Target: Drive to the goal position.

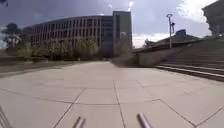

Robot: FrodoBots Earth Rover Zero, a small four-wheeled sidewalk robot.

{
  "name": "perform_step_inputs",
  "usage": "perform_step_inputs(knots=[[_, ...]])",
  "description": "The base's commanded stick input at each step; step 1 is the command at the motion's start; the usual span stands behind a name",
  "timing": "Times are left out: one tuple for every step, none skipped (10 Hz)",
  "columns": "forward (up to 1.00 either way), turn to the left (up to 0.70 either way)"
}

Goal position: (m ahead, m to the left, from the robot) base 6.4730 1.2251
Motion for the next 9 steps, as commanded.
perform_step_inputs(knots=[[0.7, 0.0], [0.7, 0.0], [0.7, 0.0], [0.7, 0.0], [0.7, 0.0], [0.7, 0.07], [0.7, 0.23], [0.7, 0.24], [0.7, 0.0]])
